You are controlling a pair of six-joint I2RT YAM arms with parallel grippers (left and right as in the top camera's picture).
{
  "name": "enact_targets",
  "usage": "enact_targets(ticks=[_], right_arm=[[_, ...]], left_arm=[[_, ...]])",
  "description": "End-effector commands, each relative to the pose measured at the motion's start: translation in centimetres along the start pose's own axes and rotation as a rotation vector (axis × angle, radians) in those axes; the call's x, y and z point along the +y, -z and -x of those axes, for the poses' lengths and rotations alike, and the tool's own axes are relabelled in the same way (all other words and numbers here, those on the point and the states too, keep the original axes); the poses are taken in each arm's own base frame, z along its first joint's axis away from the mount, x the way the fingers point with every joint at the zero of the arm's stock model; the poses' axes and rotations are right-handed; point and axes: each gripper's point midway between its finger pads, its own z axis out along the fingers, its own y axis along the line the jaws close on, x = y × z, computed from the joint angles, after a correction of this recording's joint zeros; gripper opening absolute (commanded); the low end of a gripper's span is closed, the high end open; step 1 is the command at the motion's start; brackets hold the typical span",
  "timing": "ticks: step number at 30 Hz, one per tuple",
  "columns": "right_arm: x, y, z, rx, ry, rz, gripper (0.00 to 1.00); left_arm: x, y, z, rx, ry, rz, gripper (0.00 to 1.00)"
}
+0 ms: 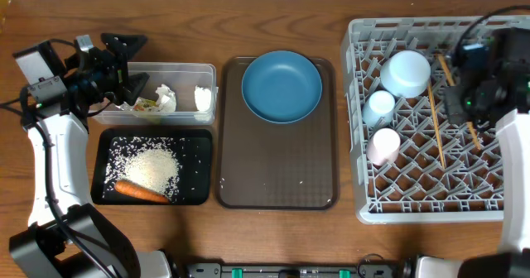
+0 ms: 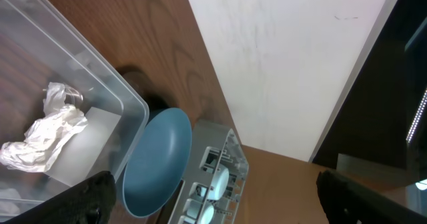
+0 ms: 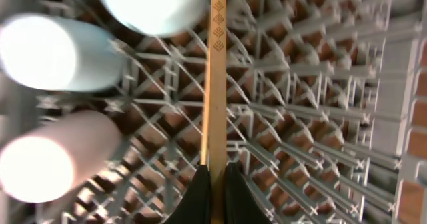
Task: Sort waste into correct bins and load items into the dishwasher rack
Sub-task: 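Open the right gripper to release the chopsticks and raise it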
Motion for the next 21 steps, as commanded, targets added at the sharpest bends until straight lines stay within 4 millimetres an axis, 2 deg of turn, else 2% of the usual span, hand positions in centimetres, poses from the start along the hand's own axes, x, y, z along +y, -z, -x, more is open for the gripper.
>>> enact_targets(ticks=[1, 5, 11, 15, 17, 21], right_arm=[[-0.8, -2.4, -1.2, 0.078, -0.008, 0.018, 0.01], [-0.3, -4.4, -1.8, 0.136, -0.011, 0.061, 0.01], [-0.1, -6.2, -2.1, 0.178, -0.009, 0.080, 0.01], [-0.1, -6.5, -2.0, 0.178, -0.010, 0.080, 0.01], [-0.2, -6.6, -1.7, 0.168, -0.010, 0.076, 0.07], [-0.3, -6.7, -1.4, 0.154, -0.011, 0.071, 0.11]], left_arm=[[0.1, 0.0, -0.1, 0.007, 0.005, -0.002, 0.98], [0.1, 0.0, -0.1, 0.007, 0.005, -0.002, 0.98], [0.1, 0.0, -0.1, 0.007, 0.005, -0.002, 0.98], [0.1, 0.0, -0.1, 0.007, 0.005, -0.002, 0.98], [0.1, 0.0, -0.1, 0.007, 0.005, -0.002, 0.98], [0.1, 0.0, -0.1, 0.007, 0.005, -0.003, 0.98]])
